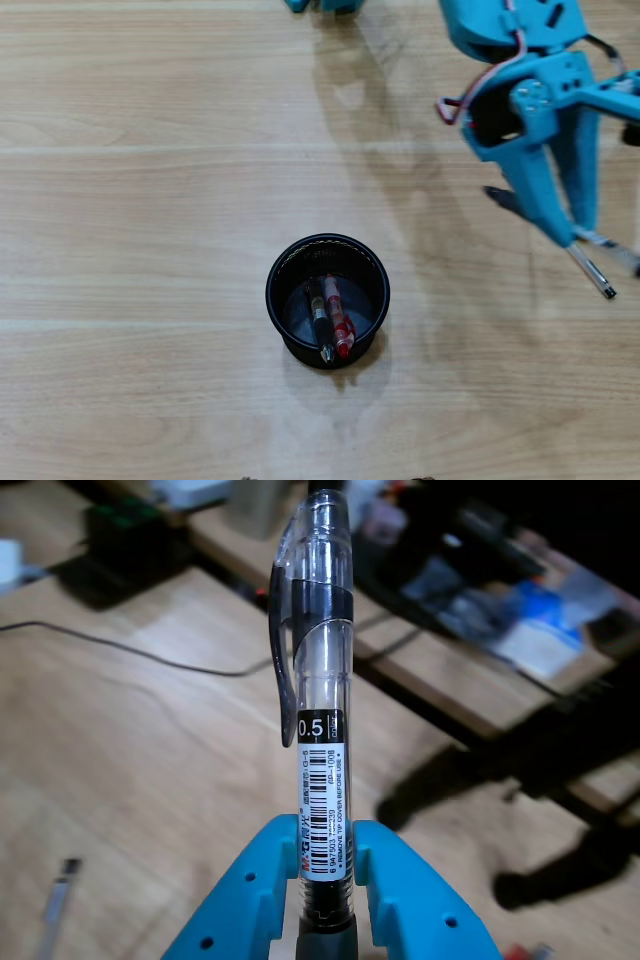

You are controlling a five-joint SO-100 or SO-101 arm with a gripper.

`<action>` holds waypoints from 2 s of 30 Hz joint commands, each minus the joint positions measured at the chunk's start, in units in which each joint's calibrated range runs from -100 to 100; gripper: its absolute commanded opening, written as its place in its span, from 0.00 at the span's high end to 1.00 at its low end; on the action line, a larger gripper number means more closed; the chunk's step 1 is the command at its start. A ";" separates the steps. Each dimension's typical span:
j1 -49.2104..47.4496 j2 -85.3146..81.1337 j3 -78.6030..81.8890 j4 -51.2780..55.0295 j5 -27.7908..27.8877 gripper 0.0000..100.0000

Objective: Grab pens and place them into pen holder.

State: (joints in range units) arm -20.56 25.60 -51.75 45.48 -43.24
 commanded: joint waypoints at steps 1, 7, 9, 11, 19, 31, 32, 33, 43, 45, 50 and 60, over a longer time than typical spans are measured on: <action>9.75 -11.91 10.33 -1.60 -0.09 0.98; 18.94 -19.52 36.49 -17.93 -3.07 0.98; 19.35 -19.85 43.37 -27.82 -4.69 0.98; 19.02 -19.60 48.72 -36.75 -6.94 0.98; 17.09 -19.18 55.60 -49.56 -10.91 0.98; 16.04 -15.63 56.23 -57.55 -15.62 0.98; 15.96 -14.70 56.23 -58.84 -15.88 0.98; 15.96 -13.85 56.23 -59.79 -15.93 0.98; 16.04 -11.06 56.14 -60.48 -15.88 0.94; 16.12 -11.06 56.05 -60.48 -15.88 0.93; 16.28 -11.06 55.60 -60.56 -15.88 0.93; 11.52 -16.47 49.89 -55.23 -4.53 0.92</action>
State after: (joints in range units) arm -5.36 15.02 3.94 -13.44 -54.88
